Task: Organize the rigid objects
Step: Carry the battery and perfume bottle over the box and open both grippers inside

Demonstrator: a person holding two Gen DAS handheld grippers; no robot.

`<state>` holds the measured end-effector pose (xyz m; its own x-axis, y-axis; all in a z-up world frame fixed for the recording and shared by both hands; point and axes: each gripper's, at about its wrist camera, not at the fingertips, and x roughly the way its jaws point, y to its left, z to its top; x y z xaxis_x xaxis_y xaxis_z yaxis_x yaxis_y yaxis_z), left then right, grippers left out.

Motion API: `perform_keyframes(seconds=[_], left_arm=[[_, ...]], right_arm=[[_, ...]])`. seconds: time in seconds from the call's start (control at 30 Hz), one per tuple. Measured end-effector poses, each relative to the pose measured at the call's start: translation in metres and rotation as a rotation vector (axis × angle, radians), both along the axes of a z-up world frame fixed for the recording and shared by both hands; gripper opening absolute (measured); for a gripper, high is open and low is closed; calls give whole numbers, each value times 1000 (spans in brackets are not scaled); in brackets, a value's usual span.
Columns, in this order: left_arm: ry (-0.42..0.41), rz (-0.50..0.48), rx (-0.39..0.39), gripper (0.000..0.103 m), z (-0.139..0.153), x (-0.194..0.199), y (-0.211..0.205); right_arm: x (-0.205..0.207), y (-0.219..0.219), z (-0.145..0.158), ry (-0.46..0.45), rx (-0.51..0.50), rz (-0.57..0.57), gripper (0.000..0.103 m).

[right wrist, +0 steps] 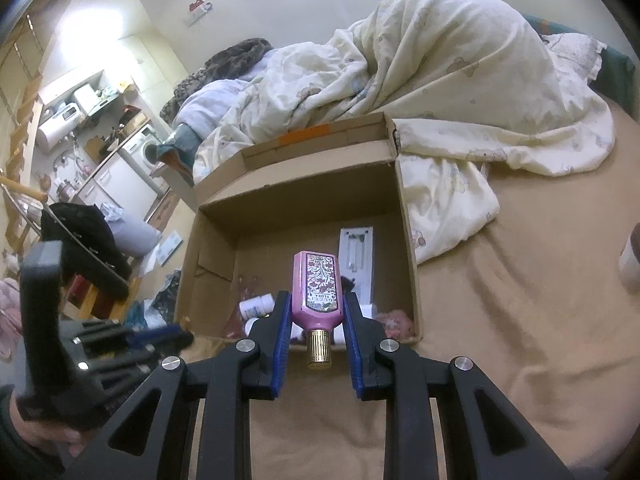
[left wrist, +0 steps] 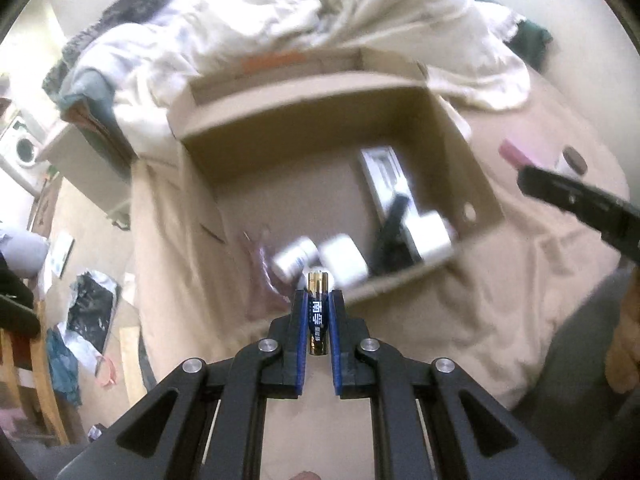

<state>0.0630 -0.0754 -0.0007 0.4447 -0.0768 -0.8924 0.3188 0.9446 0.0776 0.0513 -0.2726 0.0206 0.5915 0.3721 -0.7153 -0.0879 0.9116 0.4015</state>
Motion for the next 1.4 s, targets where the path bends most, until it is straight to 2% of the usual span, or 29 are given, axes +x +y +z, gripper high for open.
perform_keyframes(seconds=[0.13,0.37,0.43,0.6,0.87,1.17,1.2,1.23,1.27,1.3,1.33,1.4], left_arm=[[-17,22,-17,9,4,28,5],[-26,38,-8,9,-20,54,-4],[-22,42,-13,9,-32,58,-3],[13,61,-6,9,-56,65,-1],[23,74,-1,9,-65,67,-2],[0,64,28,9,-66,64,-7],[-5,64,33,10,-66,63,-7],[-12,63,34,11,-65,63,-8],[-18,64,33,15,-64,62,-8],[-22,65,34,28,-63,62,-8],[-30,67,35,49,-61,61,-8],[-50,75,27,72,-57,60,-7]], right_arm=[[22,3,0,10,-22,-11,26],[44,10,-31,65,-47,-13,26],[46,14,-43,108,-55,-2,26],[48,27,-58,151,-102,47,26],[52,33,-76,216,-129,57,27],[51,31,-71,197,-106,41,27],[51,30,-69,188,-102,40,27],[51,30,-67,177,-99,39,32],[50,30,-64,167,-95,38,37],[50,29,-62,157,-88,35,55],[50,28,-59,144,-77,26,74],[49,26,-54,117,-68,7,78]])
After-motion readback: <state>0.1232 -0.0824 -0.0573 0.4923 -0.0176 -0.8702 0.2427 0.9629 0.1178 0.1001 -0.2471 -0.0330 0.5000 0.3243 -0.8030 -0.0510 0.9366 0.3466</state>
